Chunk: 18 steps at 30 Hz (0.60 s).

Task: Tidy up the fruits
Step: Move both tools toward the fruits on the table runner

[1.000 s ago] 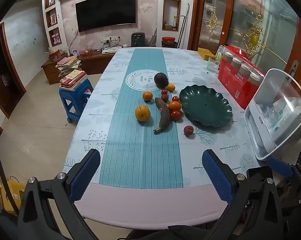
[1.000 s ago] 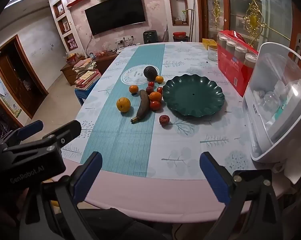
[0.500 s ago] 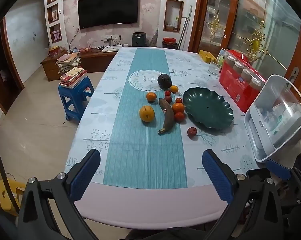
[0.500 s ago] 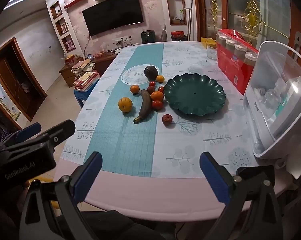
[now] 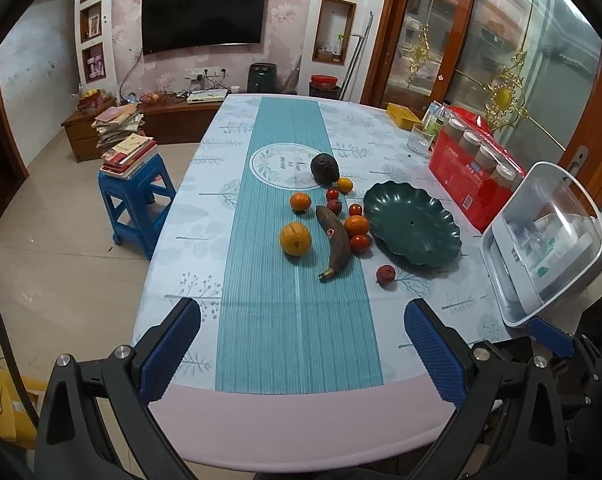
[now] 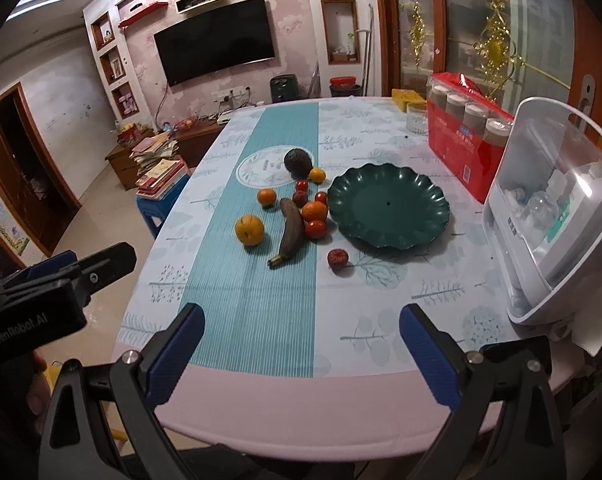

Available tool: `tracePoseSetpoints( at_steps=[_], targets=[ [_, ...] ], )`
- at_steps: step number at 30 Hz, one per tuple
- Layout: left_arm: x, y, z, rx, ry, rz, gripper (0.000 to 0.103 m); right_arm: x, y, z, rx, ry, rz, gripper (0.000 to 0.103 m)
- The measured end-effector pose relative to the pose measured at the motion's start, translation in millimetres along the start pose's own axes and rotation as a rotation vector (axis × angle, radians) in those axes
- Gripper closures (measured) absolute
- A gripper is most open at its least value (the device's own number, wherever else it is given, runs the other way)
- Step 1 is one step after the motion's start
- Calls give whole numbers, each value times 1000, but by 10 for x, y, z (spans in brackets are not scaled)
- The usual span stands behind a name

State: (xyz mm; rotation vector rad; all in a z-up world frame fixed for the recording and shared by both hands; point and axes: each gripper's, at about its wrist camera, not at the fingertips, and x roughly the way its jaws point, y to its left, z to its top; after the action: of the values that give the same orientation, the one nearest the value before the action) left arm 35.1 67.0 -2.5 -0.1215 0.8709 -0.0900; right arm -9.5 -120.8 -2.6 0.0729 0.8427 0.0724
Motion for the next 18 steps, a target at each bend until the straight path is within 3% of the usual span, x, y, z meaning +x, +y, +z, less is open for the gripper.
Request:
tracePoseSetpoints(
  at_steps=[18],
  targets=[
    [573, 355, 221, -70, 115, 41, 2, 270, 116, 9, 4, -37, -59, 5]
  ],
)
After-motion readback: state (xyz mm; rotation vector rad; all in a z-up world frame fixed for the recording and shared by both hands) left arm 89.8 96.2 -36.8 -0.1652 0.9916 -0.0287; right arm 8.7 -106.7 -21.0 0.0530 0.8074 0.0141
